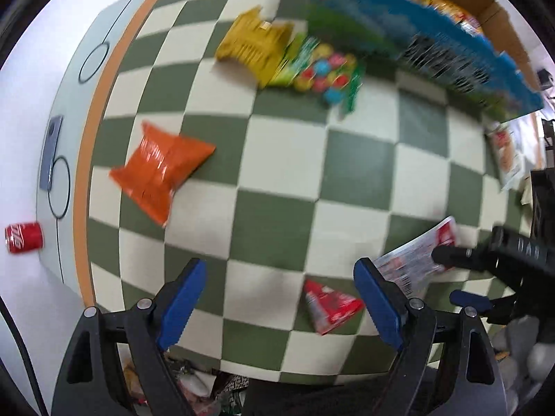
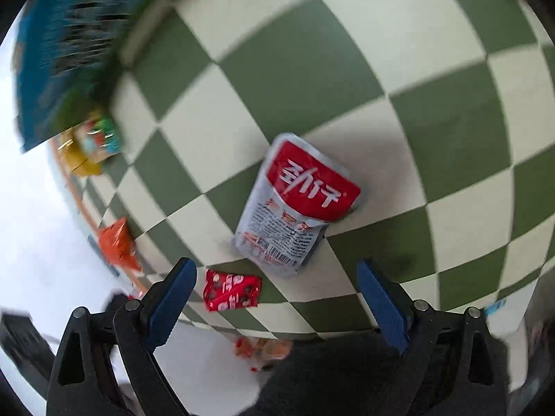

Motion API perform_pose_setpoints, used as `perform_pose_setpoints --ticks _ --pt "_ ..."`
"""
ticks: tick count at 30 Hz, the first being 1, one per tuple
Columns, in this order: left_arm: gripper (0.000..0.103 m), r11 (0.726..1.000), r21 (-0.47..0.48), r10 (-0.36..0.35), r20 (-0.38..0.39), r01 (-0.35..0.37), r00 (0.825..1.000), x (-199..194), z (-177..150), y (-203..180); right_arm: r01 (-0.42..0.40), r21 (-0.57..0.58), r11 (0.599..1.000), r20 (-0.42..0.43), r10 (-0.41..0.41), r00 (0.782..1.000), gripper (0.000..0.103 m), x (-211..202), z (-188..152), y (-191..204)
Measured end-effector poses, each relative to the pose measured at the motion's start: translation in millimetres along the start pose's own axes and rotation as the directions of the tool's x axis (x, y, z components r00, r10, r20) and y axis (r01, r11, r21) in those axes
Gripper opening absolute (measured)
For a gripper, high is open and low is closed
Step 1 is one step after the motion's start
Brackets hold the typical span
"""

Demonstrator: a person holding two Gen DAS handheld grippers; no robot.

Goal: Organize snacks

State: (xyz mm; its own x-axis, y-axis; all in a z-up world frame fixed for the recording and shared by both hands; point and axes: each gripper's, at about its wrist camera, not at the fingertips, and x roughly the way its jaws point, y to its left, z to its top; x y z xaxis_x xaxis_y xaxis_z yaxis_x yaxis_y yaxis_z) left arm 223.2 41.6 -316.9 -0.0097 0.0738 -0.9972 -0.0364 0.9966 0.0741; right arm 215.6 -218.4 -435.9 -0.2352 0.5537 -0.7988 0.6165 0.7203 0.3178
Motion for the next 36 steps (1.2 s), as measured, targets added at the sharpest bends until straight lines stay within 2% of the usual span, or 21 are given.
perform_pose_setpoints --ticks 5,7,8,11,12,17,19,20,21,22,23,26,28,29,30,31,32,33,34,35,36 --pt "0.087 1.000 -0.016 0.009 -0.013 -0.010 1.000 14 -13 15 0.064 0.067 0.996 -0.006 -0.063 0.998 0.095 31 -2 7" --pt "0.087 1.000 -0.022 0.005 -0.019 -0.005 1.000 18 -17 20 0.143 0.077 0.987 -0.003 -0.144 0.990 0.092 43 -3 13" --pt "0.087 0.999 -0.011 0.050 -0.037 -0.050 0.998 19 -19 22 0.163 0.085 0.983 -0.012 -0.163 0.987 0.090 49 -2 17" --pt "0.087 0.999 -0.017 0.043 -0.043 -0.043 0.998 23 -22 29 0.242 0.080 0.967 -0.006 -0.243 0.970 0.086 59 -5 24" --pt "0.087 0.991 0.009 0.135 -0.078 -0.135 0.988 24 -23 31 0.274 0.052 0.960 -0.001 -0.275 0.962 0.084 61 -8 27" --pt "0.087 0.995 0.001 0.097 -0.104 -0.098 0.990 32 -25 32 0.385 -0.118 0.915 0.063 -0.380 0.923 0.059 63 -27 35" --pt "0.087 0.997 0.012 0.077 -0.119 -0.076 0.990 36 -26 29 0.407 -0.177 0.896 0.087 -0.398 0.913 0.042 63 -34 34" --pt "0.087 0.998 0.020 0.065 -0.129 -0.063 0.990 38 -27 25 0.412 -0.207 0.887 0.096 -0.401 0.911 0.038 61 -37 33" --pt "0.087 0.999 0.031 0.049 -0.145 -0.045 0.988 41 -28 20 0.411 -0.234 0.881 0.104 -0.398 0.912 0.025 59 -40 30" --pt "0.087 0.999 0.041 0.039 -0.155 -0.033 0.987 43 -29 16 0.421 -0.252 0.872 0.112 -0.405 0.907 0.020 58 -41 27" --pt "0.087 0.998 0.056 0.029 -0.171 -0.019 0.985 46 -30 10 0.417 -0.276 0.866 0.121 -0.399 0.909 0.020 56 -43 23" --pt "0.087 0.995 0.103 0.023 -0.228 0.001 0.973 61 -33 -7 0.450 -0.333 0.829 0.144 -0.427 0.893 0.020 53 -48 14" --pt "0.087 0.993 0.122 0.027 -0.264 0.006 0.964 72 -35 -14 0.400 -0.332 0.854 0.122 -0.382 0.916 0.021 50 -51 7" --pt "0.087 0.991 0.130 0.024 -0.286 0.014 0.958 80 -36 -19 0.391 -0.327 0.860 0.135 -0.367 0.920 0.021 44 -53 5" --pt "0.087 0.991 0.135 0.025 -0.297 0.016 0.955 85 -37 -22 0.378 -0.330 0.865 0.139 -0.352 0.926 0.026 41 -54 4" --pt "0.087 0.989 0.145 0.033 -0.313 0.013 0.949 92 -38 -27 0.353 -0.325 0.878 0.145 -0.322 0.935 0.041 36 -55 3" --pt "0.085 0.988 0.151 0.039 -0.321 0.010 0.946 97 -37 -31 0.335 -0.315 0.888 0.148 -0.302 0.942 0.049 32 -55 2" --pt "0.078 0.988 0.155 0.040 -0.323 0.012 0.945 101 -38 -35 0.313 -0.302 0.901 0.145 -0.281 0.949 0.063 28 -53 1" --pt "0.055 0.987 0.158 0.048 -0.325 0.004 0.944 104 -37 -36 0.283 -0.281 0.917 0.142 -0.252 0.957 0.066 22 -47 2" --pt "0.048 0.987 0.161 0.061 -0.331 -0.007 0.942 107 -38 -38 0.256 -0.252 0.933 0.141 -0.227 0.964 0.066 18 -43 3" --pt "0.048 0.986 0.163 0.070 -0.330 -0.016 0.941 109 -39 -39 0.238 -0.227 0.944 0.137 -0.211 0.968 0.066 16 -40 3"
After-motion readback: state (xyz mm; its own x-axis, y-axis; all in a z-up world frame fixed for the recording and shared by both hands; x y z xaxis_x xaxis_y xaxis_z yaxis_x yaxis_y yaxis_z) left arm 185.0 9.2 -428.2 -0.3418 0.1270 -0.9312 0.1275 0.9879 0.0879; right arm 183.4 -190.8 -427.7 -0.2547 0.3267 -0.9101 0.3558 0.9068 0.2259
